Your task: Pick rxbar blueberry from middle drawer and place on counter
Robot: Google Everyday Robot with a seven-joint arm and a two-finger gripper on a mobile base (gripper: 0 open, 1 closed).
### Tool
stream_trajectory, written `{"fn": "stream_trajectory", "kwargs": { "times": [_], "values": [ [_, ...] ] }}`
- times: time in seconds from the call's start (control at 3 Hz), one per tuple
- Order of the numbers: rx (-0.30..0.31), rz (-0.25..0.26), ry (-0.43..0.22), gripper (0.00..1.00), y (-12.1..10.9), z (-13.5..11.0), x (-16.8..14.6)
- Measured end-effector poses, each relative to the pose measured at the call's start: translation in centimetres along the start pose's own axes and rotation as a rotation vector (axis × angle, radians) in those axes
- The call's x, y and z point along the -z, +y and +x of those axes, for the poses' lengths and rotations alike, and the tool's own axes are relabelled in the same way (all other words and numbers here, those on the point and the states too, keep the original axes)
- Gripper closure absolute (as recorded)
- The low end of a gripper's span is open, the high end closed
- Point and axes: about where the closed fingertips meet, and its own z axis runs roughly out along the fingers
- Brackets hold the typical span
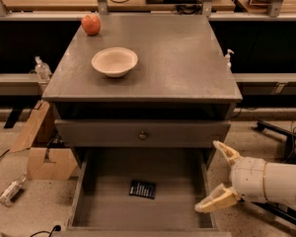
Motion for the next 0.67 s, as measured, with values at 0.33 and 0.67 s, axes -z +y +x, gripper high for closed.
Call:
{"fn": "stream_trajectory", "kwargs": {
  "times": [0.33,0.67],
  "values": [
    [-0.011,-0.002,0.004,0.0,0.1,-0.1,-0.4],
    [-0.048,-0.034,-0.043,0.0,-0.5,2.5,-6.9]
  ]
}}
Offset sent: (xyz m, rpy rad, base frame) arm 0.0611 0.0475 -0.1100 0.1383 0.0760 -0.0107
